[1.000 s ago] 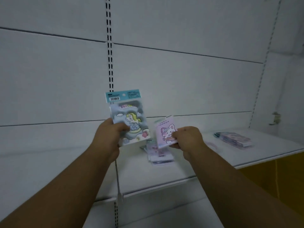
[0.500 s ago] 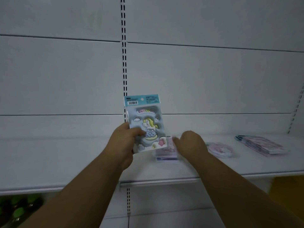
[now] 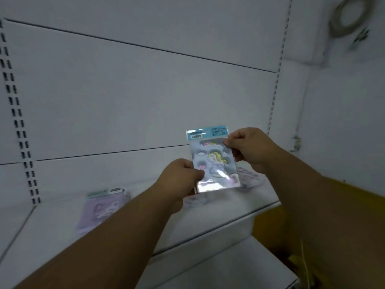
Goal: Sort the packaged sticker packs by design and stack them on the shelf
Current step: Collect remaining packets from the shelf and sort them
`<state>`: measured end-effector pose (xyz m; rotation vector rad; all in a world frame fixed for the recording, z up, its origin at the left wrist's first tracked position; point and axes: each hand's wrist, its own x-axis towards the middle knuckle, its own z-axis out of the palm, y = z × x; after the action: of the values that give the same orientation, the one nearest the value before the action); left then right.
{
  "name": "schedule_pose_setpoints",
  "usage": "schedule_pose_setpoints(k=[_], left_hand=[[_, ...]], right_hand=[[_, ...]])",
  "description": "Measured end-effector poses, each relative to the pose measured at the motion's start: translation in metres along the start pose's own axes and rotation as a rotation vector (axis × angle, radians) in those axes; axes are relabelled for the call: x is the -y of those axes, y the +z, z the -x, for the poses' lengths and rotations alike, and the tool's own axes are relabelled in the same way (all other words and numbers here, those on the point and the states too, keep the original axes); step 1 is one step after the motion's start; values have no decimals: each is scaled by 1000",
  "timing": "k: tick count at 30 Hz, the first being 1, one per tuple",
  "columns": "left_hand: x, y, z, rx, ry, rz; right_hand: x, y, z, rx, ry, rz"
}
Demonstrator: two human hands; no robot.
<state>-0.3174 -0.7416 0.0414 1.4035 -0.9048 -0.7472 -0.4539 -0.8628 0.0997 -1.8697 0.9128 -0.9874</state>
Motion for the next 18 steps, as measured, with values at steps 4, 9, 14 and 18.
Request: schedule_pose_setpoints(k=[4, 9, 14, 18], left_hand=[[4, 71, -44, 13, -65, -88], [11, 129, -104, -23, -167, -248], [29, 158, -146, -69, -219, -396], [32, 163, -155, -94, -275, -524]], right_hand=[[-48, -53, -52, -39, 88, 51], [-103, -79, -129, 88, 243, 155], [-150, -73, -184, 280, 292, 292], [-169, -61, -199, 355, 222, 445]])
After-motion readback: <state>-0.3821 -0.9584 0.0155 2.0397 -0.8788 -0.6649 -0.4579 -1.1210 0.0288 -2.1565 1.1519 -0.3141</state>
